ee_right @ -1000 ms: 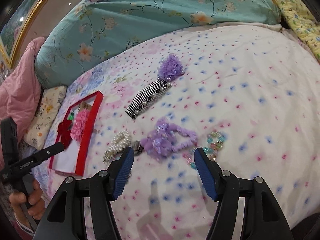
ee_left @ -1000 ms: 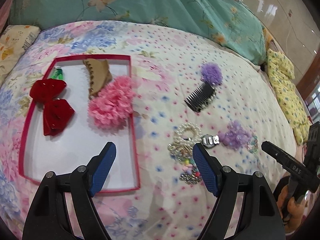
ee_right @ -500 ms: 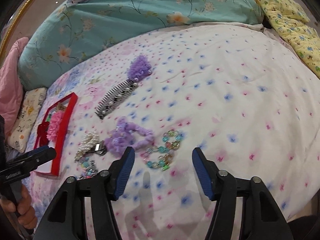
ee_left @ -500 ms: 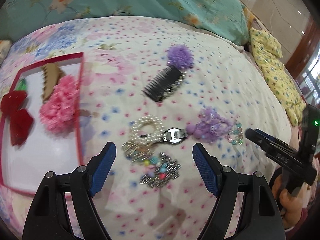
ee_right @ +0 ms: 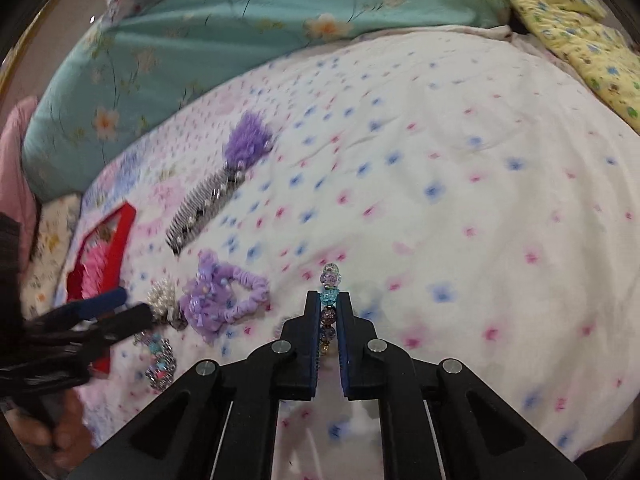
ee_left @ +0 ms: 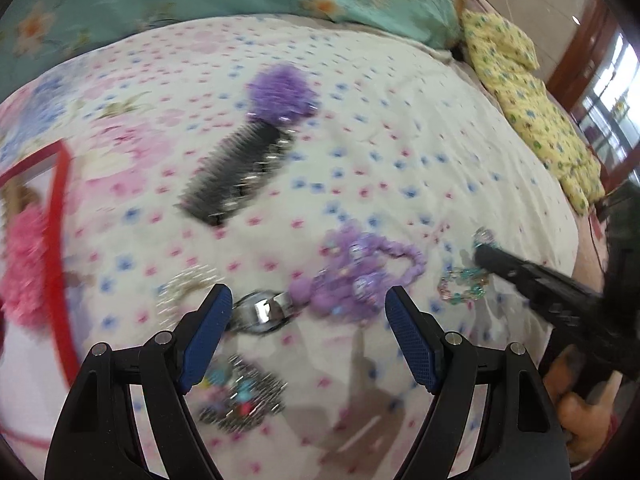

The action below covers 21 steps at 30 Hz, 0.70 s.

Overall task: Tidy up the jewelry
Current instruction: 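Grasp the purple scrunchie with the left tool while the right tool grasps the beaded bracelet, then lower the purple scrunchie into the box with the left tool and open it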

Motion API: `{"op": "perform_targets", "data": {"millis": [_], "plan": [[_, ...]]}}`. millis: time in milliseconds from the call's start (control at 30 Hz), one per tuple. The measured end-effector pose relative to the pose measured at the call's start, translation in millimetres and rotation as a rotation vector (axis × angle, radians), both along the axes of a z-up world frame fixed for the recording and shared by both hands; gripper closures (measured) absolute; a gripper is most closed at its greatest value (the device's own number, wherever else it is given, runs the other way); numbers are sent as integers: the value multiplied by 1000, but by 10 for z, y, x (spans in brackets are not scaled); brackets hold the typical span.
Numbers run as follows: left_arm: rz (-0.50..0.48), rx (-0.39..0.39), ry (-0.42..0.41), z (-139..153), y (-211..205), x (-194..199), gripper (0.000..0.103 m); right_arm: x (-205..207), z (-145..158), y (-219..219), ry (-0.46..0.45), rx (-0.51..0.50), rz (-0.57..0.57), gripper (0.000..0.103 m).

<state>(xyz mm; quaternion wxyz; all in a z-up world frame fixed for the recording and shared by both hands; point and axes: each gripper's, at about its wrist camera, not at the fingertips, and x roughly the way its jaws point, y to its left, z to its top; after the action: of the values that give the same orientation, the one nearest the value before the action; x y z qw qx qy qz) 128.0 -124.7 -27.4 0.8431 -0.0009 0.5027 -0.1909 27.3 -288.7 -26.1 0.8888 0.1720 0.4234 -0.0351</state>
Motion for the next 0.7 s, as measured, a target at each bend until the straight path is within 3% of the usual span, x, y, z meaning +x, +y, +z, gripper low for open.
{"op": "perform_targets", "data": {"millis": [167,200,233,333,700], "plan": [[-72,40,18,-170,-340,140,30,-113,201,-131,-59,25,-16,96],[-83,45,27,-210,-382,160,46,-130,230,-152,-68,32,-15,96],[-93,44,41,-253,-412,179,68,-136,244,-166,-72,38,-16,96],[-100,59,15,-243,-454,148,76,-136,253,-185,-78,59,-19,96],[-6,-65,-51,208,112,-248,78,-136,326,93,-95,102,58,96]]}}
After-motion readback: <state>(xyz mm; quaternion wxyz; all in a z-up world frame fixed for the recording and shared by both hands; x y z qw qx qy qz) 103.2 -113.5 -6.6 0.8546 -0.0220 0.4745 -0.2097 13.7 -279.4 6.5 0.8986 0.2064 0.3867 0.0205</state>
